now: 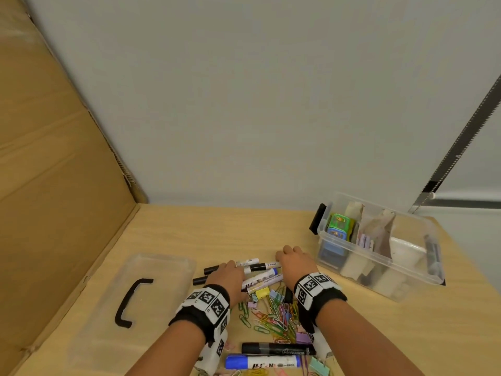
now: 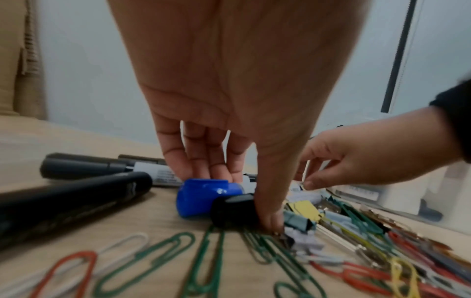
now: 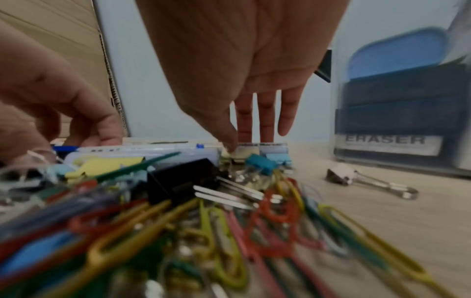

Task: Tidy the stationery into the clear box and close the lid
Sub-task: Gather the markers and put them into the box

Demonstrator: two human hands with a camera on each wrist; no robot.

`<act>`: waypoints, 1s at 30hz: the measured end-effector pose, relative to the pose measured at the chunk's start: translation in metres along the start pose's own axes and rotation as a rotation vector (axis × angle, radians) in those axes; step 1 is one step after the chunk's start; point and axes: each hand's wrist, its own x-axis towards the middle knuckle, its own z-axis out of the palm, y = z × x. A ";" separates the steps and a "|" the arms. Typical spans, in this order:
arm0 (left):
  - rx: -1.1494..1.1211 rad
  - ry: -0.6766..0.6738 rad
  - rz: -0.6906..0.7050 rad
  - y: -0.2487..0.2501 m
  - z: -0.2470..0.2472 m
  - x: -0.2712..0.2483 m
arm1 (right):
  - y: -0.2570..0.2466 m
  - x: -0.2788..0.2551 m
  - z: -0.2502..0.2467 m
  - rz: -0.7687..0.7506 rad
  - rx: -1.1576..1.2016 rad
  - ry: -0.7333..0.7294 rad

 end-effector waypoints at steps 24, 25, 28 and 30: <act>-0.302 0.133 0.019 -0.020 -0.028 -0.045 | 0.045 -0.089 -0.056 -0.002 0.628 0.223; -0.329 0.155 0.028 -0.019 -0.029 -0.049 | 0.055 -0.101 -0.067 -0.003 0.685 0.269; -0.414 0.192 0.043 -0.016 -0.032 -0.059 | 0.091 -0.125 -0.096 0.050 0.868 0.490; -0.449 0.205 0.038 -0.012 -0.032 -0.061 | 0.117 -0.133 -0.112 0.092 0.991 0.675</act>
